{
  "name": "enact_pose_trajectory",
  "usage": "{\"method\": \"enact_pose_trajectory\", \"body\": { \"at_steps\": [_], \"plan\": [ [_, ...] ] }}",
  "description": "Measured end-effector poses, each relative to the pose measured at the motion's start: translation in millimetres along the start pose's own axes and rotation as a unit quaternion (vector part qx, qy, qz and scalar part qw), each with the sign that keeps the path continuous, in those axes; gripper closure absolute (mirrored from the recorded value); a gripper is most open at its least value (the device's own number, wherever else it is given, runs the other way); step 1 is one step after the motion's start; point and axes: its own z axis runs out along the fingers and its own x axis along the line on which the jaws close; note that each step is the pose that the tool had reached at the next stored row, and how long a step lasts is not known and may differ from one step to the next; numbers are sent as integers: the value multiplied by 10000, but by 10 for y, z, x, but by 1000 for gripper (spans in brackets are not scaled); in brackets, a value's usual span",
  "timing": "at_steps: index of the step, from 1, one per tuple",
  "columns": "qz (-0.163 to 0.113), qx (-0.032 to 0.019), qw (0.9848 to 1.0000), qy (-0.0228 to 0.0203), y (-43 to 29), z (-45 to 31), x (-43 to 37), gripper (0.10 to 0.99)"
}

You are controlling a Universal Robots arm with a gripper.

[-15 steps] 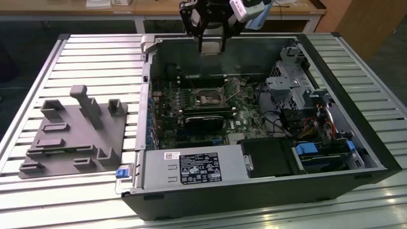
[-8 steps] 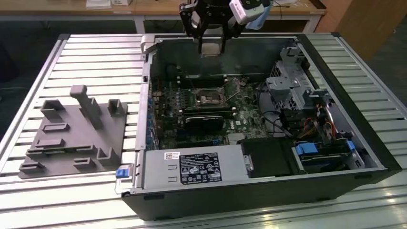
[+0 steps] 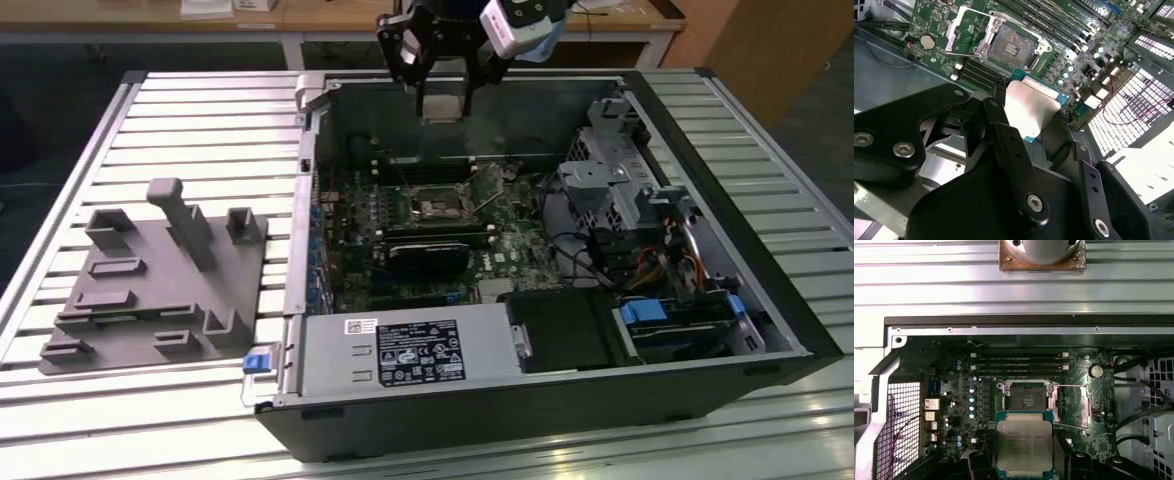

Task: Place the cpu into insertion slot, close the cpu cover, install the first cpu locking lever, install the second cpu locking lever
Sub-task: 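Place the cpu into insertion slot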

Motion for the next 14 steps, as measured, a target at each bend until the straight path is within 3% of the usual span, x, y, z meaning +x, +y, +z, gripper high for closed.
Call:
{"method": "enact_pose_trajectory", "body": {
  "at_steps": [14],
  "plan": [
    [0, 0, 10000, 0, -9, 97, -2, 553]
  ]
}}
